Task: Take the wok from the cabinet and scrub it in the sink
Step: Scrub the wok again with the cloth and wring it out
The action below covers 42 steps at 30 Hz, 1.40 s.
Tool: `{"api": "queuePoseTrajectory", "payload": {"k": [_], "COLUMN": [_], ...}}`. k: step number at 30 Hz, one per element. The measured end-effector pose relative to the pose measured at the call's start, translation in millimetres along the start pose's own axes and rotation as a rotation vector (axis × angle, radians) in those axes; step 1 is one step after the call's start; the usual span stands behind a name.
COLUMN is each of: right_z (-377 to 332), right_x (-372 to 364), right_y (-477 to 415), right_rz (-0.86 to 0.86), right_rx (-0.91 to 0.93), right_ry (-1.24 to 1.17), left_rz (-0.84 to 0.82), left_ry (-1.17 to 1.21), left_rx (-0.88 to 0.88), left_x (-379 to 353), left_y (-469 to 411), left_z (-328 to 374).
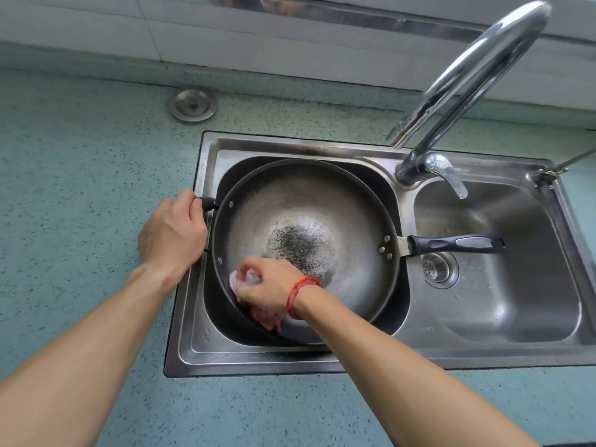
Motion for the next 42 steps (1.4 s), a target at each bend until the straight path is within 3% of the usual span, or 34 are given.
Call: {"api": "queuePoseTrajectory", "payload": {"k": [3, 9, 12, 14, 20, 23, 28, 32, 38, 42], "right_z": [25.0, 70.4, 84.6, 94.4, 99.7, 84.1, 49.6, 39.6, 70.0, 76.5], "right_x": [-0.1, 19.3, 53.9, 75.6, 92.0, 83.3, 40.5, 2.6, 7.2, 19.2], "right_y": [13.8, 29.0, 22.8, 17.2, -23.9, -45.9, -45.8, -15.9, 18.6, 27.7], "right_rz": [-0.127, -0.283, -0.082, 0.076, 0.515, 0.593, 0.561, 0.438, 0.178, 0.129], "right_rx": [-0.070, -0.347, -0.401, -0.454, -0.340, -0.261, -0.061, 0.077, -0.094, -0.196], "right_ry": [0.203, 0.391, 0.705, 0.753, 0.464, 0.374, 0.384, 0.406, 0.305, 0.241], "left_rz": [-0.004, -0.020, -0.019, -0.012, 0.003, 0.012, 0.001, -0.026, -0.077, -0.117], "left_ry": [0.001, -0.008, -0.005, -0.012, -0.035, -0.043, -0.037, -0.032, -0.024, -0.016], "left_rx": [-0.006, -0.017, -0.026, -0.035, -0.033, -0.037, -0.045, -0.046, -0.042, -0.041], "left_x": [0.1, 2.3, 2.5, 1.9, -1.0, -2.1, -1.9, -0.5, 4.0, 5.8], "left_y": [0.5, 3.1, 3.1, 2.6, 1.6, 0.9, 1.6, 2.6, 3.5, 4.0], "left_z": [-0.3, 1.6, 1.2, 1.5, -0.2, -1.1, -1.4, -1.2, 2.3, 4.3]}}
Point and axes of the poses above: each hand's wrist, its own y-axis away from the middle knuckle, its own x-axis out of the back of the hand, z = x × y, the point moved 5 cm from there along -y, towards the middle knuckle, and after that the axes turned 1 degree about -x, right-handed, at the moved point
